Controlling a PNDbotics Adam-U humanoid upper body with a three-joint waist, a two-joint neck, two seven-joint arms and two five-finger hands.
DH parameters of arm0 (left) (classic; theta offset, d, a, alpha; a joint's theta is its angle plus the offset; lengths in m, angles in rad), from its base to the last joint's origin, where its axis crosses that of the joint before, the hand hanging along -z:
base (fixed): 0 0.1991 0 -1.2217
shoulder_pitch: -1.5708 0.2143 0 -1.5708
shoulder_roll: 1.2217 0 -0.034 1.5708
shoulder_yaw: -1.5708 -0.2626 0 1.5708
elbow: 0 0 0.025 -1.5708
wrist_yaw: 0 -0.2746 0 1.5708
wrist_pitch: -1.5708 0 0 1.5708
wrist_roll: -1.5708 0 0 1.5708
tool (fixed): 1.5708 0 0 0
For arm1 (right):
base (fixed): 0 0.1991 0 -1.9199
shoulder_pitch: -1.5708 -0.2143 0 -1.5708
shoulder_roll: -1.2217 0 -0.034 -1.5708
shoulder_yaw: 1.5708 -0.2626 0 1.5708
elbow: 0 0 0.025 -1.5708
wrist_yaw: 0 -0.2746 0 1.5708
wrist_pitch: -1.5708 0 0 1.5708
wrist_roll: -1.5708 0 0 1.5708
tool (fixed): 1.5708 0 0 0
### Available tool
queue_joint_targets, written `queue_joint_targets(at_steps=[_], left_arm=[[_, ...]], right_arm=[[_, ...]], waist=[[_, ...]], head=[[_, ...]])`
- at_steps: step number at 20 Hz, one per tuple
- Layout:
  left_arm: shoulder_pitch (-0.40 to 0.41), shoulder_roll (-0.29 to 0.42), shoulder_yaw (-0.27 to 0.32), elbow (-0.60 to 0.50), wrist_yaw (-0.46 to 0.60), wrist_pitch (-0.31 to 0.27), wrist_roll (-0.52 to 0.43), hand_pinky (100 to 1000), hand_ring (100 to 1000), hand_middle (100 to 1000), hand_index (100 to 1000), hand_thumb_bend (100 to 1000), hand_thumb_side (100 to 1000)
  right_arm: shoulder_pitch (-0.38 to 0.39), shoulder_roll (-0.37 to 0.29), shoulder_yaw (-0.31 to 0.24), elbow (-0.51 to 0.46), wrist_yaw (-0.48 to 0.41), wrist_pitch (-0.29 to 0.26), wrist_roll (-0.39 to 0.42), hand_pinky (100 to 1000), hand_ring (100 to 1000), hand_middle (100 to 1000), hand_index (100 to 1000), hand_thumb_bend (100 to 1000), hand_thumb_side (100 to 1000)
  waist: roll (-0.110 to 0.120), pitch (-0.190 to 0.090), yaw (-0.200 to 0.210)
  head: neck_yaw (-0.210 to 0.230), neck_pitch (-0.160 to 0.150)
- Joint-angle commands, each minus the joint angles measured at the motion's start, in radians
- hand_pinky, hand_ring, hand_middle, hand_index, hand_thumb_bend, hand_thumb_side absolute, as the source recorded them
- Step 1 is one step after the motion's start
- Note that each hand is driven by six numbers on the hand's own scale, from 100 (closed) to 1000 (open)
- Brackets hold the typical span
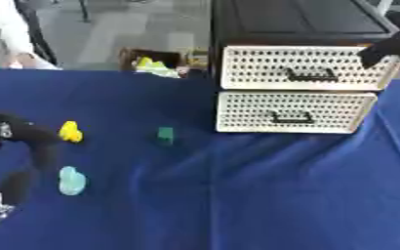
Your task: Pick up objects from table and place into drawer.
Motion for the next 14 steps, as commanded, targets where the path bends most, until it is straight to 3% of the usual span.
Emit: queue_joint_targets(at_steps=[1, 6, 14], left_arm=[[-0.005, 0.028, 0.012, -0.017, 0.006, -0.003, 0.004, 434, 541, 569, 796, 100, 519], [-0.004, 0.029, 0.010, -0.017, 0.009, 0.000, 0.002, 437, 545, 585, 784, 100, 522], [-0.001, 0.038, 0.009, -0.015, 0.012, 0.007, 0.005, 434, 544, 586, 781, 100, 517]], right_arm=[[-0.032, -0.059, -0.013, -0.017, 0.023, 0.006, -0.021, 779, 700, 545, 672, 100, 1000], [-0.075, -0.115, 0.000, -0.017, 0.079, 0.040, 0.003, 712, 641, 533, 718, 100, 1000], [-0.170, -0.222, 0.049, 0.014, 0.109, 0.063, 0.206, 596, 556, 505, 768, 100, 1000]], waist=[[-0.003, -0.022, -0.002], [-0.009, -0.027, -0.012], [-0.018, -0.040, -0.024]], head=[[-0.016, 0.008], [-0.064, 0.024], [-0.075, 0.030]])
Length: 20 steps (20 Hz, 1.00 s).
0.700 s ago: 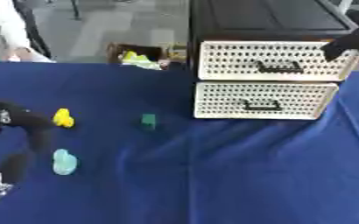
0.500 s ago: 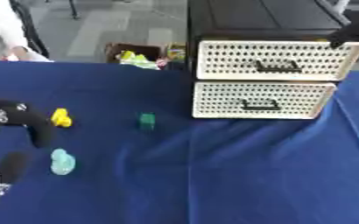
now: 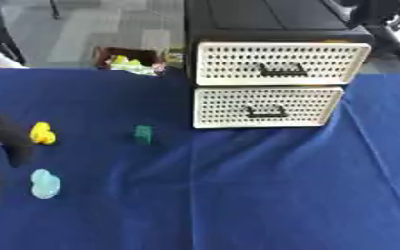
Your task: Pick up objects from table and place into drawer.
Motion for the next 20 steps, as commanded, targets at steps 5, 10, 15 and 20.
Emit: queue_joint_targets(at_steps=[5, 10, 15, 20], left_arm=[[-0.003, 0.044, 0.005, -0.013, 0.008, 0.004, 0.003, 433, 544, 586, 780, 100, 517], [0.001, 0.053, 0.004, -0.009, 0.006, 0.003, 0.003, 432, 543, 585, 780, 100, 521], [0.002, 0.057, 0.002, -0.007, 0.004, 0.005, 0.001, 429, 540, 584, 778, 100, 523], [0.003, 0.058, -0.001, -0.004, 0.003, 0.007, -0.004, 428, 539, 583, 778, 100, 531]], right_arm=[[-0.106, -0.147, 0.063, 0.087, -0.024, -0.026, 0.208, 552, 499, 465, 783, 100, 1000], [-0.184, -0.197, 0.118, 0.195, -0.060, -0.090, 0.386, 487, 458, 418, 818, 100, 1000], [-0.268, -0.199, 0.167, 0.329, -0.063, -0.193, 0.628, 443, 449, 421, 810, 100, 1000], [-0.344, -0.175, 0.235, 0.480, -0.037, -0.260, 0.674, 428, 441, 438, 814, 100, 1000]], waist=[[-0.003, -0.032, -0.006], [-0.009, -0.036, -0.014], [-0.014, -0.038, -0.017], [-0.017, -0.038, -0.018]], head=[[0.011, 0.009], [0.031, 0.016], [0.046, 0.017], [0.050, 0.011]])
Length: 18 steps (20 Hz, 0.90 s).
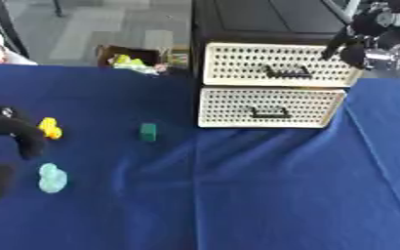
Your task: Pick up objects from table and place into drawer.
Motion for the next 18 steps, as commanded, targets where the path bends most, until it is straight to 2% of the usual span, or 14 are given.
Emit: queue_joint_targets(at_steps=[1, 4, 7, 18], left_arm=[[-0.007, 0.033, 0.003, -0.005, 0.003, 0.001, -0.004, 428, 539, 583, 778, 100, 530], [-0.005, 0.035, 0.003, -0.004, 0.001, 0.000, -0.004, 428, 539, 583, 778, 100, 536], [-0.003, 0.034, 0.002, -0.002, -0.002, 0.002, -0.006, 426, 538, 583, 778, 100, 541], [-0.006, 0.027, 0.002, -0.002, -0.006, 0.007, -0.017, 426, 537, 583, 777, 100, 546]], right_arm=[[-0.049, -0.007, 0.025, 0.084, 0.022, -0.035, 0.018, 433, 446, 447, 821, 100, 1000], [-0.088, 0.012, 0.057, 0.164, 0.034, -0.048, 0.019, 426, 448, 475, 867, 100, 1000], [-0.122, 0.034, 0.083, 0.235, 0.052, -0.050, 0.019, 417, 442, 456, 913, 100, 1000], [-0.195, 0.102, 0.111, 0.369, 0.071, -0.043, 0.019, 395, 423, 386, 922, 100, 1000]], waist=[[0.001, -0.023, -0.003], [0.000, -0.023, -0.003], [-0.001, -0.022, -0.005], [-0.003, -0.011, -0.003]], head=[[0.005, -0.003], [0.014, -0.008], [0.024, -0.012], [0.023, -0.029]])
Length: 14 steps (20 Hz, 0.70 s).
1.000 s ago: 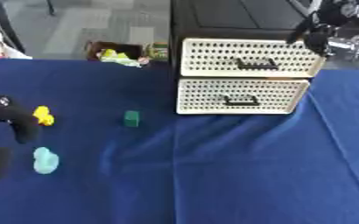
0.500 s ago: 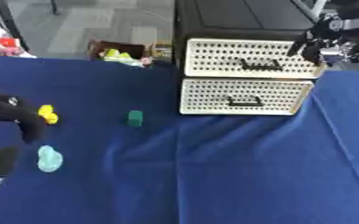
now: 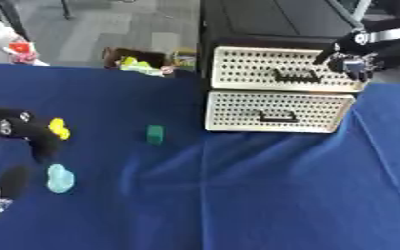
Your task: Pick up objects from table and place into drawer.
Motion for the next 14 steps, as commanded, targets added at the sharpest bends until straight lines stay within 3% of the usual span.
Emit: queue_joint_targets(at_steps=[1, 4, 14], left_arm=[[-0.009, 0.019, 0.005, -0.008, -0.001, 0.002, -0.004, 426, 537, 583, 777, 100, 546], [-0.009, 0.017, 0.005, -0.009, -0.002, 0.005, -0.006, 425, 536, 558, 778, 100, 555], [-0.009, 0.008, 0.009, -0.011, -0.007, 0.011, -0.012, 423, 540, 552, 774, 100, 565]], right_arm=[[-0.038, 0.001, -0.007, 0.036, 0.008, -0.006, 0.009, 393, 422, 382, 923, 100, 1000], [-0.055, 0.019, -0.008, 0.066, 0.010, -0.005, 0.009, 371, 400, 343, 939, 100, 1000], [-0.075, 0.046, -0.003, 0.104, 0.033, -0.017, 0.009, 348, 387, 333, 928, 100, 1000]], waist=[[0.001, -0.014, 0.001], [0.000, -0.011, 0.005], [0.000, 0.001, 0.010]], head=[[-0.002, -0.012], [-0.004, -0.015], [-0.009, -0.016]])
